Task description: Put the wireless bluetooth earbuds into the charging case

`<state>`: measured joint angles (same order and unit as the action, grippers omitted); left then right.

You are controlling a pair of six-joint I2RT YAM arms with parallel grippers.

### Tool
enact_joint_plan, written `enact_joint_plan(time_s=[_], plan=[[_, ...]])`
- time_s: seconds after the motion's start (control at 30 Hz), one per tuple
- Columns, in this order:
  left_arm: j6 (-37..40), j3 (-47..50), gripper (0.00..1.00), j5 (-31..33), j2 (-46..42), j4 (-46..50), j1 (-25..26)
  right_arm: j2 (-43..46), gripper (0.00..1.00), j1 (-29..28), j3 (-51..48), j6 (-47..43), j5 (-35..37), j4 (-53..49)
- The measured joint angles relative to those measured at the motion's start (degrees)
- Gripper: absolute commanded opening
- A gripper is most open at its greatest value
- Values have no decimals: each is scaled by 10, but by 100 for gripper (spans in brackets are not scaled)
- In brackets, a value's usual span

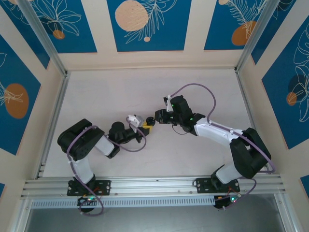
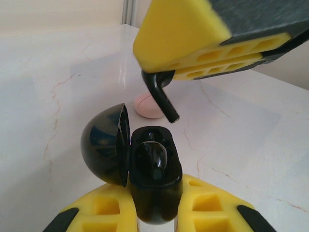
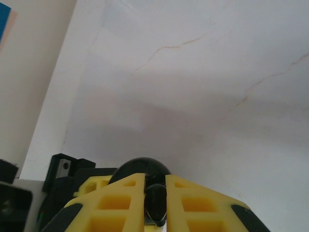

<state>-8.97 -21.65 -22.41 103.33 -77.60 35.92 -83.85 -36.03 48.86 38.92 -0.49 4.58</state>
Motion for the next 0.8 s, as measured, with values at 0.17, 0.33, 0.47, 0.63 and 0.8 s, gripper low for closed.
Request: enact_joint_plan(time_s=[0.17,0.33,0.47,0.63,0.8], plan=[[-12,-4,12,0,0,0,0,9,15,0,-3,-2,0,19],[-17,-4,12,0,0,0,0,9,15,-3,-3,-2,-3,25],[-22,-4,12,0,0,0,0,8,15,-5,-3,-2,-9,33],[-27,-4,12,0,-3,0,0,1,15,-7,-3,-6,-11,40],[-30,-4,12,0,-14,0,0,-5,15,-8,-3,-7,-11,42]])
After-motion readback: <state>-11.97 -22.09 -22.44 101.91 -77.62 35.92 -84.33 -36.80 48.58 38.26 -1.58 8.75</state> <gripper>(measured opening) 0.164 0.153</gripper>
